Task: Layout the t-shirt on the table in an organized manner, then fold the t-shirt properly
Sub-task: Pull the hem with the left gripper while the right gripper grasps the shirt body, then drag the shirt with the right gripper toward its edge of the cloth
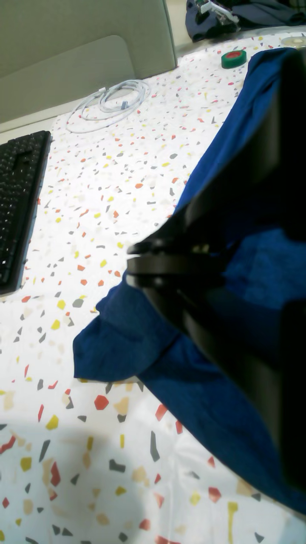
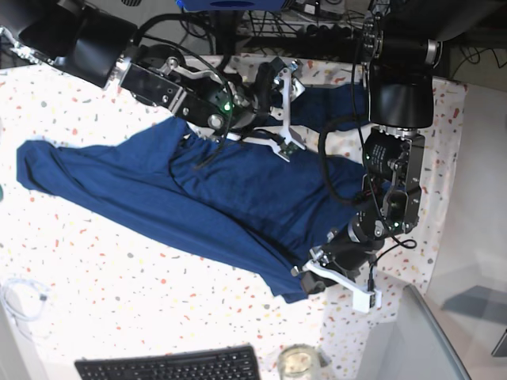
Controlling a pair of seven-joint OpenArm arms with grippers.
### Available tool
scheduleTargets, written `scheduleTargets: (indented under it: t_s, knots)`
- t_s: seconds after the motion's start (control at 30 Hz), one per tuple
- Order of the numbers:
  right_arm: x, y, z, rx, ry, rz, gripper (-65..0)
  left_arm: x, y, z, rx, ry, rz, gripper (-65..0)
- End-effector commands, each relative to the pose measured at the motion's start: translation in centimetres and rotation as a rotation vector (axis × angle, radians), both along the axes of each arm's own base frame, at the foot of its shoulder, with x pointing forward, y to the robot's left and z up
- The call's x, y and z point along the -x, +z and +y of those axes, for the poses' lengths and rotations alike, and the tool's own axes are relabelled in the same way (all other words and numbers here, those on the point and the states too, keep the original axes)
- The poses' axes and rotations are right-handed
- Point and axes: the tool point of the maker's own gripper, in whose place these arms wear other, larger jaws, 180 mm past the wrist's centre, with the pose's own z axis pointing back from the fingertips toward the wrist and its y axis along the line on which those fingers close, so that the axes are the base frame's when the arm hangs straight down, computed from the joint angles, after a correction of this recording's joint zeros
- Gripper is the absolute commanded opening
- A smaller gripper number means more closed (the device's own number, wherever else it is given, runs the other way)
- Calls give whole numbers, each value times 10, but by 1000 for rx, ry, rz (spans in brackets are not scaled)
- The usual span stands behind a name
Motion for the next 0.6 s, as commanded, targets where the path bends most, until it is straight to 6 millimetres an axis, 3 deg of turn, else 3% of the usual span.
scheduleTargets:
  t_s: [0.0,0.13,0.27,0.37,0.47,0.57]
  knots:
    - [-7,3,4,-15,-7,-26,-233,-13,23,1,12,7,-69,-650]
    - [-9,-23,-10,57,-64,-52,-239,-13,23,6,4,10,-69,-650]
    - [-17,-34,-17,115,-43,-190,-258,-12,23,14,-11,15,-68,-650]
    - [-13,-37,-22,168,8,-300,-390,-12,23,15,-14,16,-68,-650]
    - [-5,-38,-23,187,31,-349,-648,-10,20,19,-23,18,-62,-650]
    - [7,-35,-30,174,42,-343,-629,-5,14,28,-42,22,-48,-650]
